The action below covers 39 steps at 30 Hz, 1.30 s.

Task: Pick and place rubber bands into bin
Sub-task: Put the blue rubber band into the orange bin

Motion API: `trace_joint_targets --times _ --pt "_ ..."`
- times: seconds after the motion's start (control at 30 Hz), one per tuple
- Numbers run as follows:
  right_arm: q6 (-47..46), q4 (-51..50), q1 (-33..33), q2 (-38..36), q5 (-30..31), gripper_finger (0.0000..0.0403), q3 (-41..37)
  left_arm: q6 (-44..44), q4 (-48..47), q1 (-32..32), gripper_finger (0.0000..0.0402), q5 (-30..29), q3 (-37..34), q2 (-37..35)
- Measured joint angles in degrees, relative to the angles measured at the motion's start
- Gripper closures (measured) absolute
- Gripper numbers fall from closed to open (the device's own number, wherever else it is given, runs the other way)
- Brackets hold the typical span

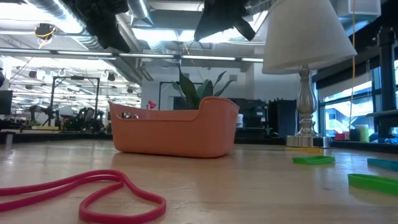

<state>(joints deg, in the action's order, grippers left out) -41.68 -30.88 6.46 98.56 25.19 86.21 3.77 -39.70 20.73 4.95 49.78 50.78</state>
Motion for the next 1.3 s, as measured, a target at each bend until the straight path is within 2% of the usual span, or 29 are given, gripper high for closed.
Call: trace_joint_targets --times 0.1,0.23,0.57,0.73,1.0,1.3 --pt "-1.6 -0.9 1.2 0.6 -3.8 0.0403 -0.8 0.0 0.0 0.0 0.0398 0.0 0.0 0.0" --pt "-5.1 -0.5 2.2 2.3 -6.0 0.0403 -2.1 0.0 0.0 0.0 0.0398 0.0 0.0 0.0" --pt "-9.9 0.0 2.3 12.0 -16.0 0.0403 -3.1 0.0 0.0 0.0 0.0398 0.0 0.0 0.0" --pt "-10.5 -2.6 1.6 13.8 -16.3 0.0403 -3.1 -0.3 -0.2 0.0 0.0398 0.0 0.0 0.0" --pt "-5.7 -10.9 -2.1 13.8 -16.2 0.0403 -3.1 -0.5 -0.5 0.0 0.0398 0.0 0.0 0.0" --pt "3.3 -11.0 -6.6 13.8 -12.8 0.0403 -3.1 -0.5 -0.5 0.0 0.0398 0.0 0.0 0.0"
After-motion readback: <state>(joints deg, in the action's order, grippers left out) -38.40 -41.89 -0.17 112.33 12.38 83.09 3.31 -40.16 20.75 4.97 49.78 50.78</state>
